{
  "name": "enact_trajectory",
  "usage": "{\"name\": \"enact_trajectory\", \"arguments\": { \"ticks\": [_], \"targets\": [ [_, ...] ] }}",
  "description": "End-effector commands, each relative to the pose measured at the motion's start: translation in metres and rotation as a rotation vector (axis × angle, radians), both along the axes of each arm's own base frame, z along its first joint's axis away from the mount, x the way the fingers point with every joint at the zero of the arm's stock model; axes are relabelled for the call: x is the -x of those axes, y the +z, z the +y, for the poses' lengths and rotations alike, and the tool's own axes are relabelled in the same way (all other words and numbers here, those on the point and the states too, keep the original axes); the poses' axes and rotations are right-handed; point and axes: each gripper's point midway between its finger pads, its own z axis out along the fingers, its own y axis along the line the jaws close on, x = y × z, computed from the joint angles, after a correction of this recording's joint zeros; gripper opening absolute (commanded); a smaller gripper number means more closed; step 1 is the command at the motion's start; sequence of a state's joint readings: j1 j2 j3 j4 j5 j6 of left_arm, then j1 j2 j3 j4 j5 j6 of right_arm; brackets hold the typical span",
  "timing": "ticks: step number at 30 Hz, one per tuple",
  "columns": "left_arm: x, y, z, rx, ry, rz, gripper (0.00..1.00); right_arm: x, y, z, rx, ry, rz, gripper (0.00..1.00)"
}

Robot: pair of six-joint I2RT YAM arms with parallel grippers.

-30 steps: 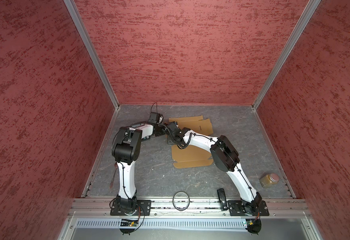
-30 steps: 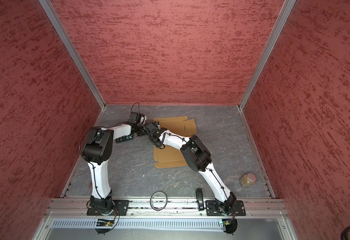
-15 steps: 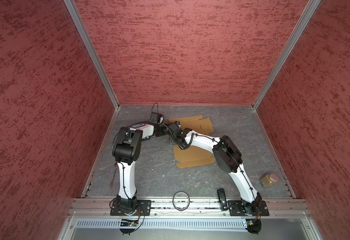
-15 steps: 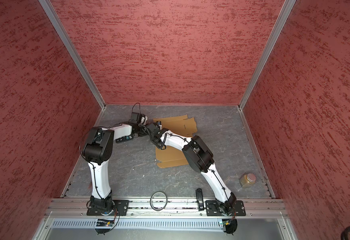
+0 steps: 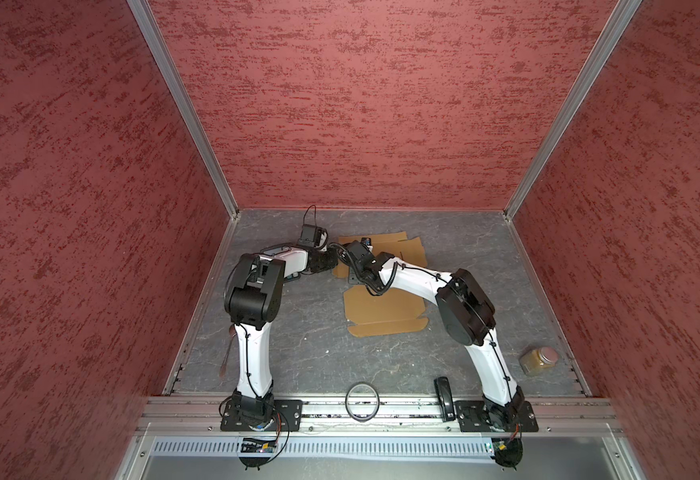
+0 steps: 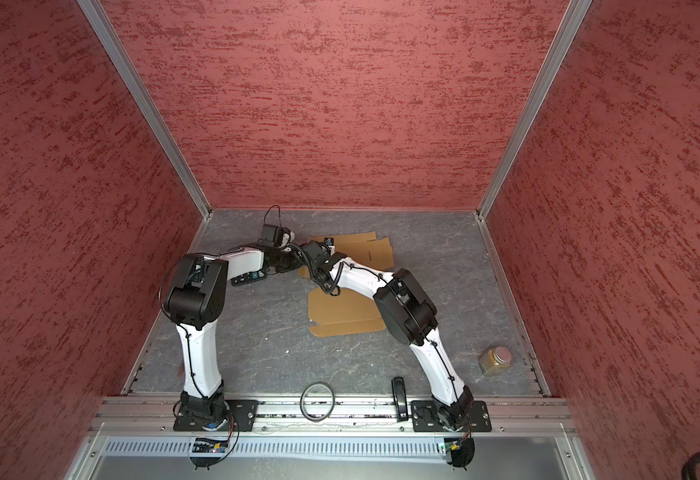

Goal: Fold the paper box
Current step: 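Lift the blank's farther side panel upward with both grippers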

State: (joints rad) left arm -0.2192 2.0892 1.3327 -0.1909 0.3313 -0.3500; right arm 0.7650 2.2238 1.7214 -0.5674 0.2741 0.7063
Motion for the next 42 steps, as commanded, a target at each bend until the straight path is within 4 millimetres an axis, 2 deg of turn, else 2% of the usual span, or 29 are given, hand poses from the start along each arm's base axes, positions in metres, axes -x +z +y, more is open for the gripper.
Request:
{"name": "enact_trajectory", "arguments": {
  "ticks": [1,6,10,18,26,32,35,37,41,42],
  "targets": [
    [0.001,-0.010,0.003,-0.040,-0.011,0.011,0.00,0.004,-0.008,-0.016,0.039,-0.035,0.026,0.45],
    [0.002,-0.006,0.001,-0.043,-0.013,0.008,0.00,0.005,-0.012,-0.015,0.024,-0.029,0.034,0.45],
    [0.001,0.006,0.000,-0.045,-0.011,-0.016,0.00,0.005,0.000,-0.014,0.003,-0.023,0.015,0.47],
    [-0.004,0.051,-0.012,-0.052,-0.011,-0.148,0.00,0.003,0.054,-0.019,-0.101,-0.027,-0.053,0.53],
    [0.008,0.066,-0.021,-0.057,0.024,-0.296,0.00,-0.011,0.098,-0.042,-0.243,-0.151,-0.035,0.64],
    [0.024,0.082,-0.024,-0.062,0.051,-0.446,0.00,-0.032,0.136,-0.057,-0.503,-0.353,-0.037,0.76],
    [0.029,0.084,-0.025,-0.047,0.060,-0.486,0.00,-0.037,0.141,-0.067,-0.628,-0.477,-0.022,0.78],
    [0.030,0.084,-0.025,-0.036,0.071,-0.504,0.00,-0.039,0.137,-0.074,-0.702,-0.561,0.007,0.78],
    [0.036,0.086,-0.023,-0.042,0.084,-0.536,0.00,-0.051,0.137,-0.079,-0.826,-0.663,0.031,0.78],
    [0.035,0.095,-0.024,-0.033,0.094,-0.578,0.00,-0.054,0.135,-0.079,-0.847,-0.687,0.045,0.78]
  ]
}}
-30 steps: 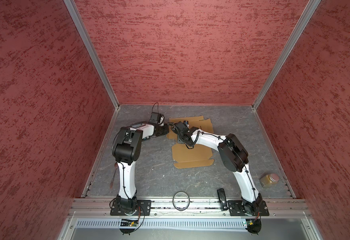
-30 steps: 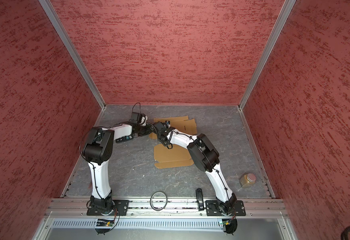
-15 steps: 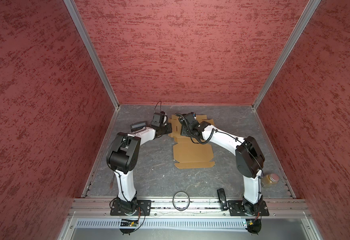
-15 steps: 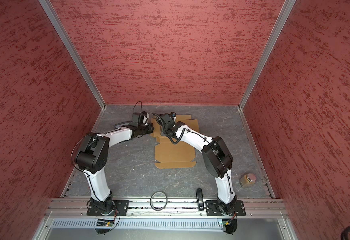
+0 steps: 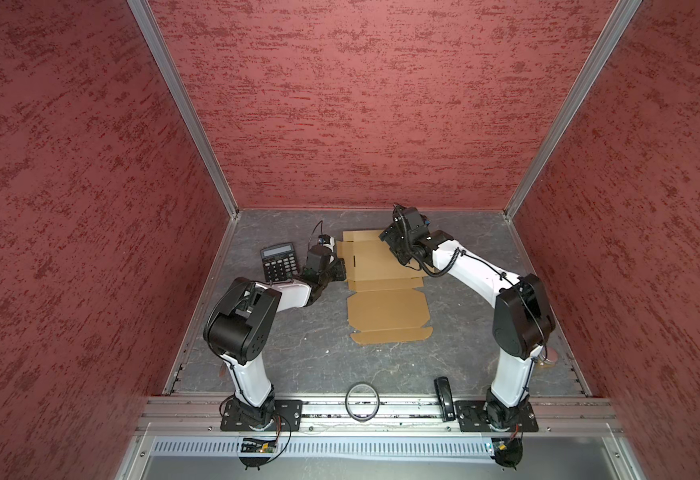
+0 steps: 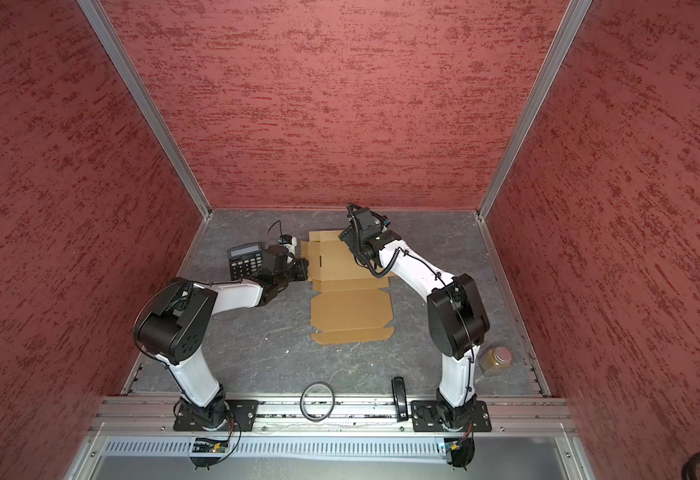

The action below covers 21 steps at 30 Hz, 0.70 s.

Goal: Fold the paper box
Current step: 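Lift the blank's farther side panel upward with both grippers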

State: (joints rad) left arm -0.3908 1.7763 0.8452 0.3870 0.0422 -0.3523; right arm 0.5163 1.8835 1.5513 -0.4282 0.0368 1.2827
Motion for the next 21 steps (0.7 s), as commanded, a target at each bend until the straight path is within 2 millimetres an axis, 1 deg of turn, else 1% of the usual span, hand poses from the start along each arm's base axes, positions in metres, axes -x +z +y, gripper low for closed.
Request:
{"name": "enact_trajectory", "arguments": {
  "ticks": [1,4,10,15,21],
  "targets": [
    [-0.009,0.039,0.000,0.038,0.041,-0.155,0.00,-0.014,0.009,0.005,-0.212,-0.143,0.037,0.78],
    [-0.005,0.041,0.001,0.042,0.051,-0.184,0.00,-0.027,0.003,0.010,-0.290,-0.191,0.049,0.79],
    [0.003,0.039,-0.002,0.046,0.037,-0.214,0.00,-0.058,0.006,0.022,-0.375,-0.224,0.038,0.80],
    [0.006,0.039,-0.005,0.037,0.023,-0.238,0.00,-0.078,0.005,0.020,-0.410,-0.264,0.027,0.79],
    [0.008,0.038,-0.005,0.033,0.019,-0.248,0.00,-0.086,0.004,0.011,-0.406,-0.289,0.027,0.79]
  ]
}}
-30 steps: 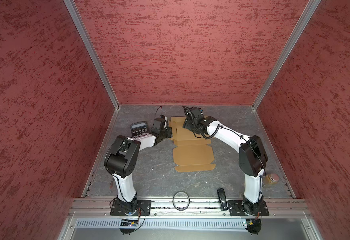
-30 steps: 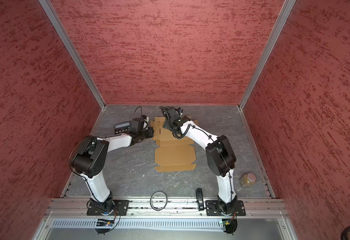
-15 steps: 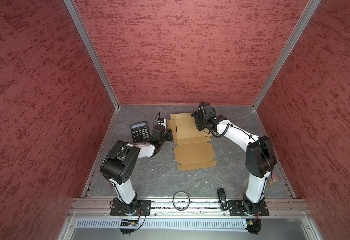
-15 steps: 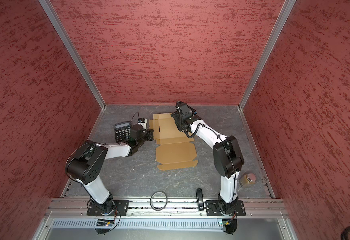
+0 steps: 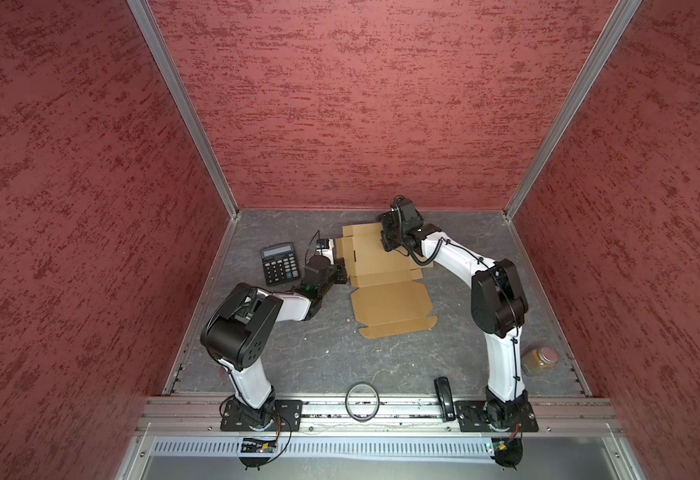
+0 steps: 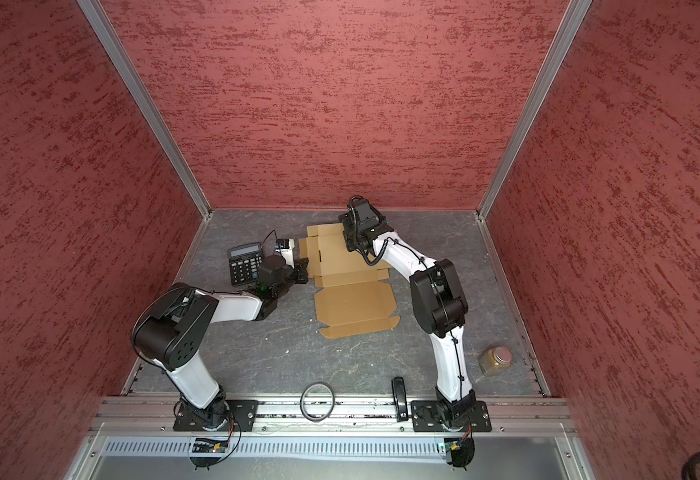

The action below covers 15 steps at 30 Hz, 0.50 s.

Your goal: Fold the paper box

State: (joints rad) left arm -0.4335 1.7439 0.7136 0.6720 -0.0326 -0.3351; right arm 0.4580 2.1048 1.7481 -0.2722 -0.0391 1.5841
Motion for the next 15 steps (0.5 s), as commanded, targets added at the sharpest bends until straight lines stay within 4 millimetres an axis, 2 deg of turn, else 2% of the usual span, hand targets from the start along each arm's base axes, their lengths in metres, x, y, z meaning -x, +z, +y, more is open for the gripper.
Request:
{"name": "enact_trajectory", "arguments": {
  "ticks": [1,6,15],
  "targets": [
    [0.000,0.014,0.000,0.003,0.004,-0.062,0.00,-0.012,0.009,-0.007,-0.099,-0.098,0.017,0.79],
    [0.001,0.018,-0.002,-0.006,0.007,-0.088,0.00,-0.013,0.005,-0.010,-0.103,-0.115,0.033,0.77],
    [0.006,0.033,-0.019,-0.086,-0.011,-0.172,0.00,-0.019,0.003,-0.013,-0.127,-0.132,0.040,0.76]
  ]
}}
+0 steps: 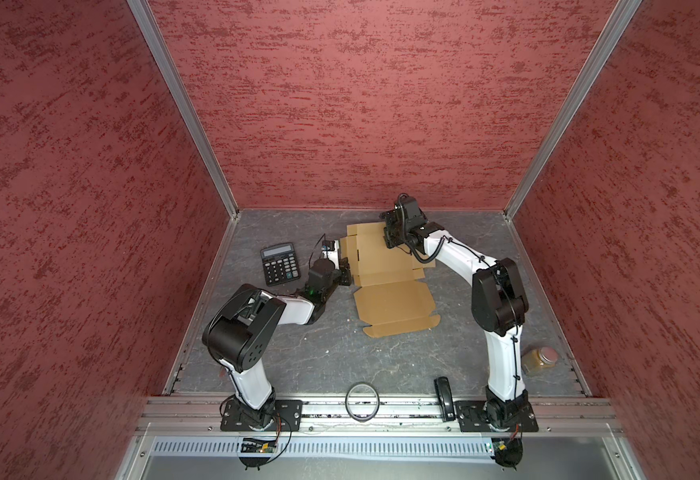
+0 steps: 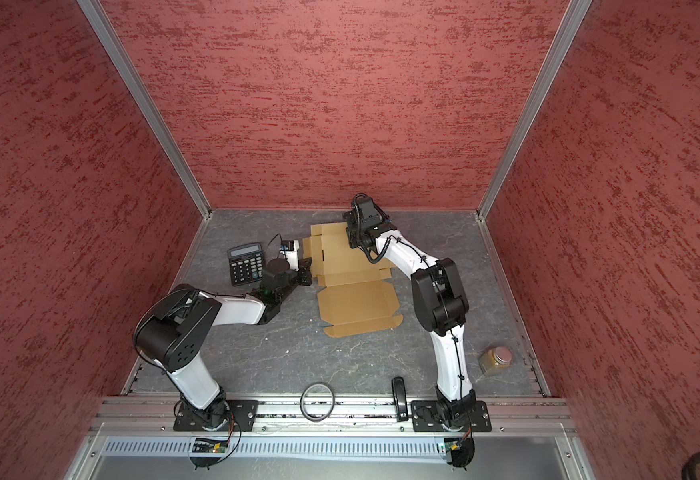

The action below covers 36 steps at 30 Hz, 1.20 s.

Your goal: Fold the paper box

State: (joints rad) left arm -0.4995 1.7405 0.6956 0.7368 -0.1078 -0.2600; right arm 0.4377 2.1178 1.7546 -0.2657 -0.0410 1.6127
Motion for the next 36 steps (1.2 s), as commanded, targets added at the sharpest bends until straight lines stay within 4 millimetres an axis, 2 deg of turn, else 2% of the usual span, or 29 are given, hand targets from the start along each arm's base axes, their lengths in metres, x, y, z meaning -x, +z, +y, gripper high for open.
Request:
{"name": "enact_trajectory", "arguments": {
  "ticks": [1,11,18,25,30,32,36],
  "targets": [
    [-0.001,0.024,-0.003,-0.023,0.008,-0.091,0.00,-0.011,0.007,-0.004,-0.106,-0.097,0.028,0.76],
    [0.002,0.030,-0.008,-0.058,0.018,-0.131,0.00,-0.011,0.008,-0.005,-0.110,-0.096,0.031,0.68],
    [0.005,0.035,-0.013,-0.089,0.026,-0.169,0.00,-0.012,0.011,-0.010,-0.110,-0.103,0.024,0.68],
    [0.007,0.039,-0.017,-0.115,0.036,-0.198,0.00,-0.012,0.014,-0.014,-0.105,-0.107,0.022,0.53],
    [0.007,0.041,-0.019,-0.129,0.038,-0.209,0.00,-0.010,0.014,-0.015,-0.103,-0.103,0.020,0.48],
    [0.008,0.040,-0.020,-0.136,0.038,-0.214,0.00,-0.010,0.015,-0.016,-0.104,-0.106,0.016,0.50],
    [0.012,0.044,-0.026,-0.177,0.039,-0.248,0.00,-0.013,0.020,-0.020,-0.105,-0.112,0.003,0.60]
  ]
}}
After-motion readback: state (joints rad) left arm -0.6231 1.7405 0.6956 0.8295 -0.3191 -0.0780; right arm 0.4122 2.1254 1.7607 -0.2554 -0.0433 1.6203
